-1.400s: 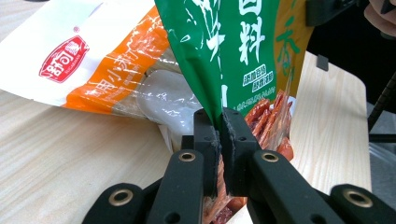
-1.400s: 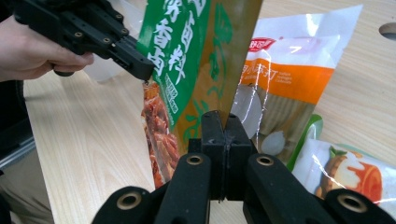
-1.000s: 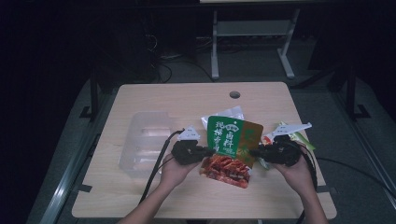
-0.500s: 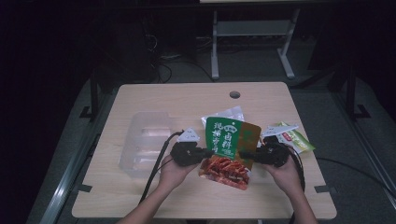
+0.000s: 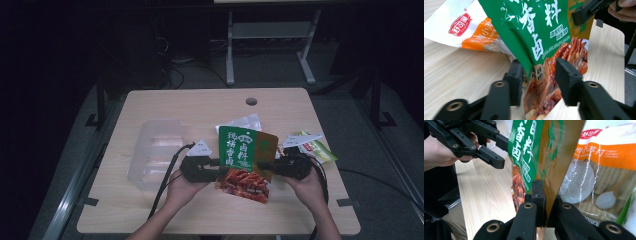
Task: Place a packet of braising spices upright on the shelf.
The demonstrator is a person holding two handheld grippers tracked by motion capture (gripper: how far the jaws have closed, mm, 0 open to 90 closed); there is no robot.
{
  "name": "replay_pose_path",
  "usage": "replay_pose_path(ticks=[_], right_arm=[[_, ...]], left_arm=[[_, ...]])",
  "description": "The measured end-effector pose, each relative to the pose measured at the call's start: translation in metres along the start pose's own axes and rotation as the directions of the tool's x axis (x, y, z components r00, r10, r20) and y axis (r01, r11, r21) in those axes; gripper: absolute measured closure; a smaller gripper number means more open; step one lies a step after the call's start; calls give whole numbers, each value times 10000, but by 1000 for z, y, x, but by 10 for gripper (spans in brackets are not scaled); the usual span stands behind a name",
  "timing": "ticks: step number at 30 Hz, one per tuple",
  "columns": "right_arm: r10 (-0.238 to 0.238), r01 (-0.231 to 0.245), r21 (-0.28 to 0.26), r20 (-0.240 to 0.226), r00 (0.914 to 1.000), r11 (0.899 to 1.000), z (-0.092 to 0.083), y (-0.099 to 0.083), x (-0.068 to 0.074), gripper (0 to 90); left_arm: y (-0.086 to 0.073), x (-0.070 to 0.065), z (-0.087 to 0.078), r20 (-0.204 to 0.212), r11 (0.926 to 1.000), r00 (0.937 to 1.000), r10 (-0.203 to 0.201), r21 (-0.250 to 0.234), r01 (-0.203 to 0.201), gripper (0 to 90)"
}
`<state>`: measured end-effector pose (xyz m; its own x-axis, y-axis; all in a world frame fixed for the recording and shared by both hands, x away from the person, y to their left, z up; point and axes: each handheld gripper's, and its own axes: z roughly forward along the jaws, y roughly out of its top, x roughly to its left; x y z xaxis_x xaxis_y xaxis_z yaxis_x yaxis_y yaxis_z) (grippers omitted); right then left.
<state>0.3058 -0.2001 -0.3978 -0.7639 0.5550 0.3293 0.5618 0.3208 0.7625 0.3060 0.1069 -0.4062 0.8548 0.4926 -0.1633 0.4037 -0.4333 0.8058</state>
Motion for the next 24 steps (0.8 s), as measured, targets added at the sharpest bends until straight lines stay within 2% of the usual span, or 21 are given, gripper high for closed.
replay_pose_path(ticks=[4, 9, 12, 15, 18, 24], right_arm=[[-53, 53, -26, 30, 10000, 10000, -3, 0, 2, 890], [-78, 79, -84, 96, 9999, 9999, -5, -1, 2, 891], [-113, 114, -94, 103, 9999, 9999, -6, -1, 2, 891], [-241, 243, -112, 161, 9996, 9996, -7, 0, 6, 894], [-370, 371, -75, 200, 9991, 9993, -8, 2, 9, 894], [-431, 433, -104, 184, 9989, 9990, -8, 3, 12, 894]], left_arm=[[-1, -2, -2, -145, 9996, 9996, 239, 130, -237, 517], [-5, -5, -8, -319, 9994, 9989, 332, 142, -328, 476], [-7, -6, -10, -222, 9996, 9994, 268, 128, -265, 459], [-10, -10, -13, -156, 9990, 9989, 434, 102, -433, 439], [-14, -13, -16, -101, 9992, 9992, 387, 33, -386, 429], [-24, -17, -22, -63, 9989, 9990, 448, 169, -447, 399]])
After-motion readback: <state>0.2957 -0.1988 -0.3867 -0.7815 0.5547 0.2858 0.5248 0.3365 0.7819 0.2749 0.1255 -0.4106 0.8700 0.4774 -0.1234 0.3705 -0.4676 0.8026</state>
